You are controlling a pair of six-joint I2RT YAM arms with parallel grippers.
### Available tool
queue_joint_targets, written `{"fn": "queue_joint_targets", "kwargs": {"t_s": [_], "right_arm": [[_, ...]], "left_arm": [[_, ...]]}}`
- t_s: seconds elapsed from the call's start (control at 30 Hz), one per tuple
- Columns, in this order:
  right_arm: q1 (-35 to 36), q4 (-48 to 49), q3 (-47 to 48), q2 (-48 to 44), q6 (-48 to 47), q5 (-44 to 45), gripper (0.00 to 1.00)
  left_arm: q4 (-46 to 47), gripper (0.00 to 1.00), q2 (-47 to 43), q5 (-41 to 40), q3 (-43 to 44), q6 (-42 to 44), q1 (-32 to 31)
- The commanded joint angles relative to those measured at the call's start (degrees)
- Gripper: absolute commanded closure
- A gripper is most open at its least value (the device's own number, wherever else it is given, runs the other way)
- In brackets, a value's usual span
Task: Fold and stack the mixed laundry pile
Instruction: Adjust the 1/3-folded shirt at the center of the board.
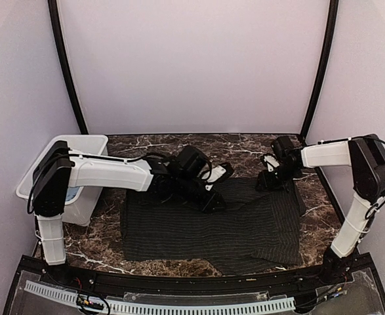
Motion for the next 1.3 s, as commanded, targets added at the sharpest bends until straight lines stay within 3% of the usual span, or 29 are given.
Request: {"fn": "queue_joint_targets", "kwargs": {"t_s": [0.0,0.43,0.97,1.03,1.17,1.27], "right_arm": [[-0.92,2.88,1.58,2.03,0.23,1.78,0.47],[-2.02,1.20,6.47,6.56,-0.35,0.99,0.49],[-2.11,-1.48,8.93,7.05,-0.83,0.49,0.51],[-2.20,-1.86,9.38,7.66,-0.89,0.78,0.51],[-2.20,-2.62,10.52,9.08,-0.89,0.86,0.52],[-2.26,-2.76,10.85,9.47,-0.85,0.96,0.53]], "left_arm": [[1.88,0.68,6.66,-2.24,9.22,8.87,-2.72],[-2.19,0.68,21.85,-6.55,24.08,14.13,-3.47],[-12.30,0.66,32.80,-14.11,36.86,12.29,-3.46],[-13.07,0.71,32.86,-13.98,36.92,12.59,-3.39],[-14.18,0.91,31.13,-11.78,36.89,13.31,-3.66],[-13.71,0.99,28.81,-9.91,36.00,13.69,-3.87]]}}
